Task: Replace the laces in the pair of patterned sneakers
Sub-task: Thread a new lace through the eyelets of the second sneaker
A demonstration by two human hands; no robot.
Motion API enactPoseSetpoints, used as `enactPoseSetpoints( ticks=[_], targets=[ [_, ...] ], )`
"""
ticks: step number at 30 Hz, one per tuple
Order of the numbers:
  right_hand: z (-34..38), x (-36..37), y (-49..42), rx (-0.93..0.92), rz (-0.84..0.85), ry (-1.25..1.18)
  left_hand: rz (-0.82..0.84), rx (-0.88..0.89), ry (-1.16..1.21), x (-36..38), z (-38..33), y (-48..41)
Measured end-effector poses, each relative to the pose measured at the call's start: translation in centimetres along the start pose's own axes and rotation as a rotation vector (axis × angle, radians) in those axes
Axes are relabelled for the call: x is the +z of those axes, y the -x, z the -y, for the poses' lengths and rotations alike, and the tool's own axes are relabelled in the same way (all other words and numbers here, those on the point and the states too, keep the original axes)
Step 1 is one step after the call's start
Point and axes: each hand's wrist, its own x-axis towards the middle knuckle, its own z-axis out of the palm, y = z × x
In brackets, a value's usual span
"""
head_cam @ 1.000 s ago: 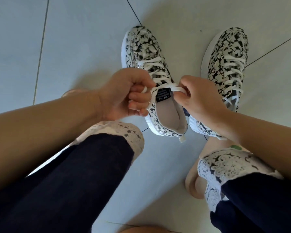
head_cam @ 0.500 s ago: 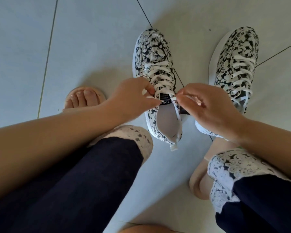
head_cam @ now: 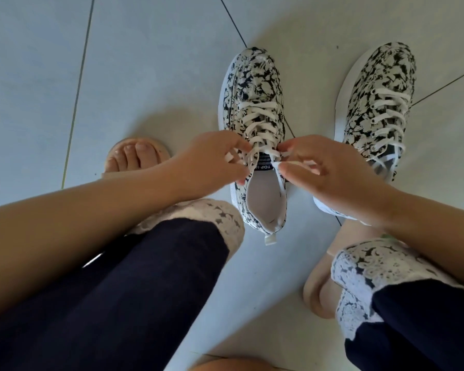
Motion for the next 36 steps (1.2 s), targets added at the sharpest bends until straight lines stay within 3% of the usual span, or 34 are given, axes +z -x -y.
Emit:
enactPoseSetpoints(
  ticks=[3,5,8,14,17,24,31,36],
  targets=[
    [0.4,-1.3,-0.5,0.041,0.028,0.065,-0.007,-0.043,0.183,-1.2,-0.7,0.2],
    [-0.2,-1.6,-1.7,0.081,-0.061,0.087,-0.124,-0.107,0.23,-2.1,-0.5,-0.3],
    [-1.1,-1.0,-4.0,0.068,-0.112,0.081,-0.324,-0.131,0.058,-2.1,-0.3,-1.7],
    [-1.0,-0.1,-5.3,0.082,-0.154,-0.029,-0.328,-0.028,-0.179,-0.4,-0.3,-3.5],
    [-0.5,-0.2,-5.6,0.032,-0.103,0.068,-0.358,0.005,-0.242,-0.2,-0.4,-4.0],
    [0.2,-0.7,-5.3,0.016,-0.013,0.071,-0.371,0.024,-0.092,-0.5,0.2,-3.6],
    [0.5,-0.9,-5.3,0.038,-0.102,-0.008,-0.448,0.04,-0.008,0.3,-0.1,-2.8],
    [1.1,-0.8,-5.1,0.111,-0.105,-0.155,-0.403,-0.046,0.146,0.2,0.0,-2.8]
  ],
)
